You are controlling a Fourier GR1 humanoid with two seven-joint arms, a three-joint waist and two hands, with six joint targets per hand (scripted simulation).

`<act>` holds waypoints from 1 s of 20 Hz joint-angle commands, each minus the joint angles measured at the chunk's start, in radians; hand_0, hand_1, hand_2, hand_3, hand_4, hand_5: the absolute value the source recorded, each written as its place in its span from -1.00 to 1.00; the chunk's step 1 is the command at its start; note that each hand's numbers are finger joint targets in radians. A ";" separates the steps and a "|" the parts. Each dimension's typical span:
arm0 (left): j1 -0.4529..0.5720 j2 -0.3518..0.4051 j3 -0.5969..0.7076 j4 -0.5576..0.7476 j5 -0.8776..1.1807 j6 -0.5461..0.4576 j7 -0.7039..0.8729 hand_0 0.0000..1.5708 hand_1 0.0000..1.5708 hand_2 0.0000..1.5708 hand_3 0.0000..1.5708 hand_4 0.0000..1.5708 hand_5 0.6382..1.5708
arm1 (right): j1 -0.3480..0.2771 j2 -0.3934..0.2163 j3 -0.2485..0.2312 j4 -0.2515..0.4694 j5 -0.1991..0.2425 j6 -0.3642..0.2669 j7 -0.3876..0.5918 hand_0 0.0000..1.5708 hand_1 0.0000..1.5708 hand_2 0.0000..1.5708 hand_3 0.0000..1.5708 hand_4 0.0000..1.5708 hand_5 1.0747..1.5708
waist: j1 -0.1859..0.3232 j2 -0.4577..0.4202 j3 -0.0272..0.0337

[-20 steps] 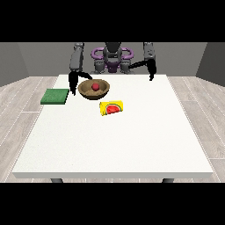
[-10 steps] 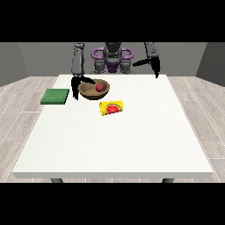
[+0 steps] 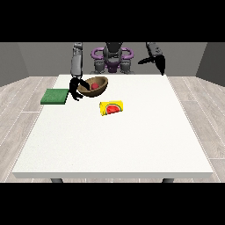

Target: Pick the cup and pour the ball into the bowl, then pick the bowl and place it on the pad

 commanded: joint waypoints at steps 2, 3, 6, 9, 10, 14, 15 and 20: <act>0.002 -0.008 -0.022 0.001 -0.007 -0.015 -0.023 -1.00 -1.00 -1.00 -1.00 -0.17 0.91 | 0.054 -0.012 0.083 0.085 0.169 -0.256 0.146 1.00 1.00 1.00 0.99 0.19 0.95 | 0.055 0.043 0.0285; -0.023 0.018 0.009 0.007 0.029 -0.047 0.005 -1.00 -1.00 -1.00 -1.00 -0.09 0.88 | 0.077 -0.009 0.095 0.080 0.185 -0.268 0.151 1.00 1.00 1.00 0.89 0.18 0.97 | 0.041 0.027 0.0293; 0.022 -0.009 -0.007 0.037 0.017 -0.033 0.002 -1.00 -1.00 -1.00 -1.00 0.14 0.77 | 0.025 -0.059 0.105 0.052 0.198 -0.269 0.302 1.00 1.00 1.00 0.60 0.14 0.98 | 0.025 -0.044 0.0307; 0.066 0.009 0.046 0.125 0.027 -0.013 0.009 -1.00 -1.00 -1.00 -1.00 0.23 0.68 | -0.013 -0.013 0.171 -0.008 0.228 -0.269 0.498 1.00 1.00 1.00 0.21 0.10 0.99 | -0.053 -0.186 0.0302; 0.067 0.023 0.074 0.149 0.041 -0.014 0.009 -1.00 -1.00 -1.00 -1.00 0.24 0.68 | -0.033 -0.032 0.197 -0.018 0.253 -0.257 0.563 1.00 1.00 1.00 0.20 0.07 0.97 | -0.083 -0.203 0.0311; 0.140 0.056 0.122 0.220 0.058 -0.023 0.005 -1.00 -1.00 -1.00 -1.00 0.27 0.66 | -0.079 -0.024 0.264 -0.100 0.289 -0.205 0.779 1.00 1.00 1.00 0.13 0.03 0.98 | -0.186 -0.326 0.0326; 0.166 0.054 0.111 0.238 0.047 -0.027 -0.010 -1.00 -1.00 -1.00 -1.00 0.28 0.65 | -0.139 -0.074 0.265 -0.113 0.287 -0.145 0.847 1.00 1.00 1.00 0.11 0.02 0.97 | -0.199 -0.351 0.0318; 0.163 0.064 0.151 0.224 0.059 -0.001 -0.069 -1.00 -1.00 -1.00 -1.00 0.27 0.66 | -0.100 -0.197 0.158 -0.183 0.176 -0.002 0.810 1.00 1.00 1.00 -0.02 0.01 1.00 | -0.224 -0.268 0.0345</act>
